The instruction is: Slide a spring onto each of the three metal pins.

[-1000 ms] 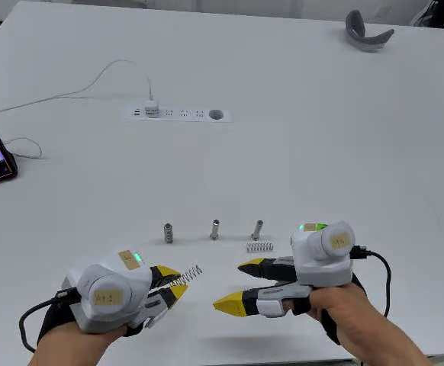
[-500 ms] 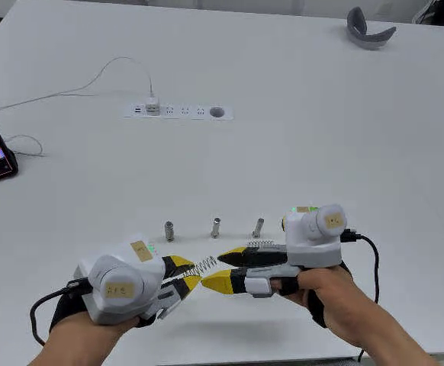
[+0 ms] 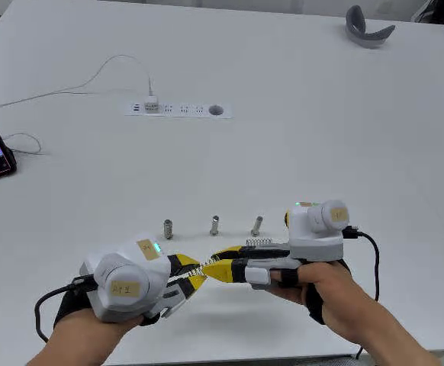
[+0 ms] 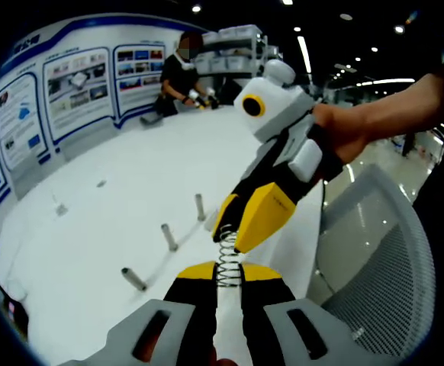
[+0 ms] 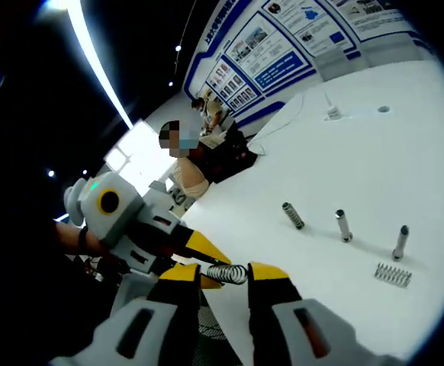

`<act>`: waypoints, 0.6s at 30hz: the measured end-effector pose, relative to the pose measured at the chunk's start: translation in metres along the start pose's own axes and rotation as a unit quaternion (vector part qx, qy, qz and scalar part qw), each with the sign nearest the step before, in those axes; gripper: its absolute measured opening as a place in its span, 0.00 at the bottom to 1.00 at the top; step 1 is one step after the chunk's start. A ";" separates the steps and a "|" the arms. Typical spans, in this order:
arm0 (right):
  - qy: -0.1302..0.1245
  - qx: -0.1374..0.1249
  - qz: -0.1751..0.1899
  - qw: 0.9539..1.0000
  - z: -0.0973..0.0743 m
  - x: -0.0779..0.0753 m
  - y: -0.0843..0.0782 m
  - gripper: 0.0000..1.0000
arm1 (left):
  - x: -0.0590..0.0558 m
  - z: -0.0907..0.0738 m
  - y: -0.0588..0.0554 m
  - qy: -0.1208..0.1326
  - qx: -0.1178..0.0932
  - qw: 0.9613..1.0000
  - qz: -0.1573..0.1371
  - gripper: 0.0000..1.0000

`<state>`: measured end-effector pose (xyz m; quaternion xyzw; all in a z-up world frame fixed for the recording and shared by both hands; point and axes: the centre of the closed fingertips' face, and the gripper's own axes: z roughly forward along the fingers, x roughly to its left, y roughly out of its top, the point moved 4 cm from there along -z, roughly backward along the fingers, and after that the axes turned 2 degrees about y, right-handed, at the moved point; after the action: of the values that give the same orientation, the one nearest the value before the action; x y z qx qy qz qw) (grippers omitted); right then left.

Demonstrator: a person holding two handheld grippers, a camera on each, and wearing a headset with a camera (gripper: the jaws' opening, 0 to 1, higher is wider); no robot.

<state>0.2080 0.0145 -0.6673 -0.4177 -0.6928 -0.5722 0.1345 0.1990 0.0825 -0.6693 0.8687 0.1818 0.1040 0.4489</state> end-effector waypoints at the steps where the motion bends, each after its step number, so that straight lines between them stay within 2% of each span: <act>1: 0.000 -0.002 0.003 1.000 0.000 0.000 0.001 0.25 | 0.000 0.000 0.000 -0.001 0.000 1.000 0.000 0.10; 8: -0.001 -0.008 0.010 1.000 0.000 -0.001 0.003 0.19 | 0.000 -0.001 0.002 -0.001 -0.001 1.000 0.001 0.10; 13: 0.008 -0.009 0.007 1.000 0.000 0.003 0.005 0.13 | -0.001 -0.001 0.004 -0.004 -0.003 1.000 0.004 0.10; 18: 0.014 -0.006 0.002 1.000 -0.001 0.006 0.007 0.12 | -0.001 0.000 0.006 -0.010 -0.006 1.000 0.004 0.10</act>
<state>0.2095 0.0160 -0.6580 -0.4115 -0.6869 -0.5818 0.1426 0.1996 0.0791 -0.6647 0.8677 0.1736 0.0982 0.4554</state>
